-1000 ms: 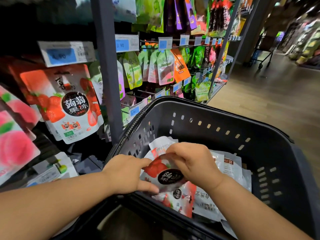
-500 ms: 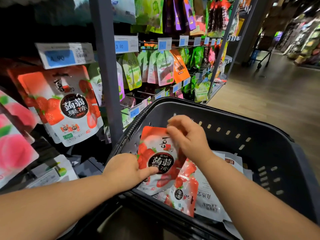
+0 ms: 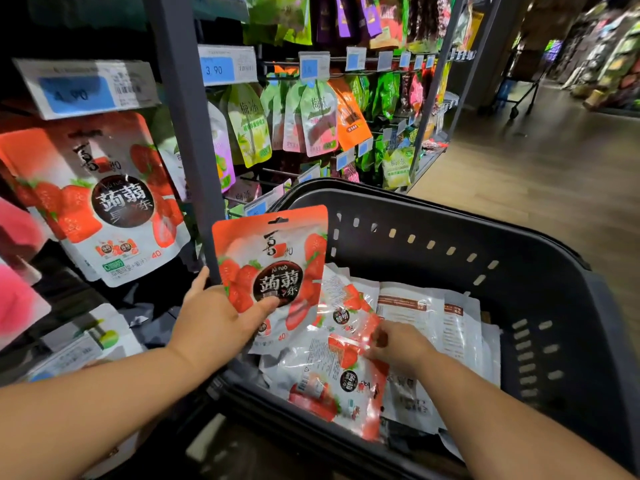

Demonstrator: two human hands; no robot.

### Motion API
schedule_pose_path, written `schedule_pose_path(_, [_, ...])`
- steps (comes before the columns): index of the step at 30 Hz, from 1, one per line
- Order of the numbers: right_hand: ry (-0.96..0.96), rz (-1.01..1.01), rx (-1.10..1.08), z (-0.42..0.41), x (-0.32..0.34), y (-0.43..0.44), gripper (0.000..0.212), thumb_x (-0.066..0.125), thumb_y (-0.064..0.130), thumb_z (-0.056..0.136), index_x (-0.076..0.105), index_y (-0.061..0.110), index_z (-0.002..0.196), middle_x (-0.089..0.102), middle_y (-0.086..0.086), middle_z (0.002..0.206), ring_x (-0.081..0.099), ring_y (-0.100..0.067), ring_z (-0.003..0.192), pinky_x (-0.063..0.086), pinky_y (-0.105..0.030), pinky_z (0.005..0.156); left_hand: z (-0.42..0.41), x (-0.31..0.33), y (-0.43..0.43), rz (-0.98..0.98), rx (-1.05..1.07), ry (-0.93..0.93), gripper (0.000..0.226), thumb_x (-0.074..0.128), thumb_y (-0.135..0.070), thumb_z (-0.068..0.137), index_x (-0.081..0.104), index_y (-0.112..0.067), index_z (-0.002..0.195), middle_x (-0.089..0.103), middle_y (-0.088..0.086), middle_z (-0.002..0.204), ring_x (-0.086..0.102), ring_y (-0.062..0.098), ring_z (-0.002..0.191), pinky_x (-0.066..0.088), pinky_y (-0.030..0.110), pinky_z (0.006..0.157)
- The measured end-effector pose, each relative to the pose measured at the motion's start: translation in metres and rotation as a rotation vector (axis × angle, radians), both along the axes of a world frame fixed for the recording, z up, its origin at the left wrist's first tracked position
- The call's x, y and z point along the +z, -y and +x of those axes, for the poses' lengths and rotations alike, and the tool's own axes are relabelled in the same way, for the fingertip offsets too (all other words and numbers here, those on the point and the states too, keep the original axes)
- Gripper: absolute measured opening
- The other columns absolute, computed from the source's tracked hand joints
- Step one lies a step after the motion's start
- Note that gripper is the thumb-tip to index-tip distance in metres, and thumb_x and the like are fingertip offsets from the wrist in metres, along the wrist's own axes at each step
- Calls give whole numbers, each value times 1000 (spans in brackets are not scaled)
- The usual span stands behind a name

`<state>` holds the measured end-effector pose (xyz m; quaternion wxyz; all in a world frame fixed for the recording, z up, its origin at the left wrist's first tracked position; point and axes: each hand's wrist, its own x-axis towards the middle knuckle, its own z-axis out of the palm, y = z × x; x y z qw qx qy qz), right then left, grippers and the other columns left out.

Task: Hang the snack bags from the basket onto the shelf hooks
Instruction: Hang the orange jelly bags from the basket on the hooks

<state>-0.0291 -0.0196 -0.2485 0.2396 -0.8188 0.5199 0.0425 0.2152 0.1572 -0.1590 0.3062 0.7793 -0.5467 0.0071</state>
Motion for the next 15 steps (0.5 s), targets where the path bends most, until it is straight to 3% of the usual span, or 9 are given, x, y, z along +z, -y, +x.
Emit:
schedule_pose_path(4, [-93,37,37,0,3,1,34,76,42,82,60,27,107,64,2,110,59,-18,101,50,-32,90,-5,3,2,-17,11,-76,69,39,-77,66,60,-16,43,68,9,68,56,18,86,28,41,116])
schedule_pose_path(7, [-122,36,27,0,3,2,28,77,38,82,64,24,101,65,1,106,61,-17,98,51,-30,85,-6,2,4,-47,39,-113,65,51,-69,66,52,-10,39,61,13,60,47,5,60,40,43,103])
schedule_pose_path(9, [-152,26,15,2,3,3,26,76,37,83,69,19,99,66,0,103,62,-17,95,51,-26,77,-5,-1,4,-34,51,-109,76,54,-73,68,47,-4,37,60,17,57,46,-2,58,41,41,99])
schedule_pose_path(11, [-145,48,4,3,2,4,18,74,35,84,70,17,88,65,2,93,62,-13,84,45,-21,64,-2,-3,4,-2,76,-132,88,61,-76,72,57,9,48,62,22,64,47,-1,60,41,36,96])
schedule_pose_path(13, [-114,80,23,2,3,4,21,72,34,87,60,24,74,58,6,83,56,-11,77,41,-21,61,-2,-2,3,-6,78,-132,79,66,-67,75,61,10,53,61,18,64,49,6,64,40,28,84])
schedule_pose_path(15, [-61,121,32,-2,6,3,25,69,35,89,52,28,72,55,7,83,53,-12,77,42,-23,63,-4,0,0,-17,76,-129,63,71,-49,80,60,4,50,56,5,60,47,8,67,33,19,67])
